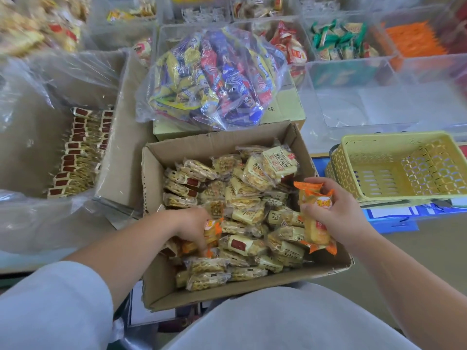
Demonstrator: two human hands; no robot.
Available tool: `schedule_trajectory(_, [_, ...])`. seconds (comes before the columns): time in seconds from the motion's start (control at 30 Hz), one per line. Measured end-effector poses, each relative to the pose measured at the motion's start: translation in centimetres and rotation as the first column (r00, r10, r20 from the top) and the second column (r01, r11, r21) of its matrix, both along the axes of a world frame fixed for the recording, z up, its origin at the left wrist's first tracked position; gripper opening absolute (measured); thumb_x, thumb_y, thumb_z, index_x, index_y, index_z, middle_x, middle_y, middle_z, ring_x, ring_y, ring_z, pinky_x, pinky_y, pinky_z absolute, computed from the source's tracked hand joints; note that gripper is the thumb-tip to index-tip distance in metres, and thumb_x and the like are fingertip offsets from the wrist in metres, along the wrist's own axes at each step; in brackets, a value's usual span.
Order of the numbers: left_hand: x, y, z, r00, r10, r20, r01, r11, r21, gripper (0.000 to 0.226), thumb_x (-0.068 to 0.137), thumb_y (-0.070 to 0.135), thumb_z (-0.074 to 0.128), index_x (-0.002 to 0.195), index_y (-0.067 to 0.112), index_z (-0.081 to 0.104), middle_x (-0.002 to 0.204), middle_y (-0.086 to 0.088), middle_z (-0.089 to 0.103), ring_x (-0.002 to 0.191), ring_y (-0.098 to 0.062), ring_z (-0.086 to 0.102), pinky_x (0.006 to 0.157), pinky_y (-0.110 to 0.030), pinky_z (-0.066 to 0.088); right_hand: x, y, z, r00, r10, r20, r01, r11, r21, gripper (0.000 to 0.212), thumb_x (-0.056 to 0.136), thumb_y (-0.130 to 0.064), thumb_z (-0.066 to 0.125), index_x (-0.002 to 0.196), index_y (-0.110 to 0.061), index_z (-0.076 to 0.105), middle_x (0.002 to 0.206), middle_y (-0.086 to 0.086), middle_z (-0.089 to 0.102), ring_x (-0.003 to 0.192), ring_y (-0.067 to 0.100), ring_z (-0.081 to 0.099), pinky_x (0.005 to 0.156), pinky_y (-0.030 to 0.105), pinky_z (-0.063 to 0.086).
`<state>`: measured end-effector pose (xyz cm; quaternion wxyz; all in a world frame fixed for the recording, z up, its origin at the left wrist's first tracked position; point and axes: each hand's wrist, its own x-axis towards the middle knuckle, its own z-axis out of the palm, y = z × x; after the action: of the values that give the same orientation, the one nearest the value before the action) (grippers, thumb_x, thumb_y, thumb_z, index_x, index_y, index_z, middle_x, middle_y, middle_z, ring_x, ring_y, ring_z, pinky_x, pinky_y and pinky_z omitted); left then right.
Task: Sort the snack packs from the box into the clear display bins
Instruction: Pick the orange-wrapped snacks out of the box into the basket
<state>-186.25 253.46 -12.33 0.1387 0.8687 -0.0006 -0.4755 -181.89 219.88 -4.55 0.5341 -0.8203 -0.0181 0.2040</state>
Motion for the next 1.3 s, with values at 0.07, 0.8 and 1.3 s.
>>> schedule_trajectory(0.07, [-0.3,-0.3,-0.6,0.999,-0.031,-0.009,0.031,0.999,0.017,0.093,0.066,0.045,0.092,0.145,0.019,0.050,0.126,0.003,0.062,0.105,-0.019,0.059,0.077,-0.027,0.048,0.1,-0.1,0.0,1.000,0.003,-0.015,-0.003,1.000,0.010,0.055,0.062,-0.045,0.076,0.115,-0.047,0.062,0.093,-0.015,0.073,0.077,0.007,0.072,0.060,0.022,0.056])
schedule_trajectory(0.8, [1.1,-1.2,-2.7,0.993,0.012,-0.119,-0.011,1.000,0.006,0.076,0.059,0.042,0.088,0.125,0.018,0.058,0.107,0.005,0.063,0.092,-0.014,0.064,0.081,-0.036,0.060,0.4,-0.6,-0.7,1.000,-0.008,0.007,0.007,0.999,0.054,0.047,0.073,-0.034,0.081,0.114,-0.047,0.063,0.097,-0.011,0.072,0.082,0.013,0.072,0.077,0.046,0.063])
schedule_trajectory(1.3, [-0.3,-0.8,5.2,0.944,0.205,0.257,-0.178,0.976,-0.124,0.034,0.066,0.026,0.088,0.091,0.020,0.067,0.077,-0.001,0.073,0.067,-0.018,0.069,0.054,-0.032,0.051,0.8,2.5,0.4,0.995,0.099,-0.032,-0.097,0.994,0.057,0.046,0.082,-0.026,0.081,0.116,-0.050,0.061,0.102,-0.014,0.070,0.083,0.017,0.074,0.076,0.043,0.064])
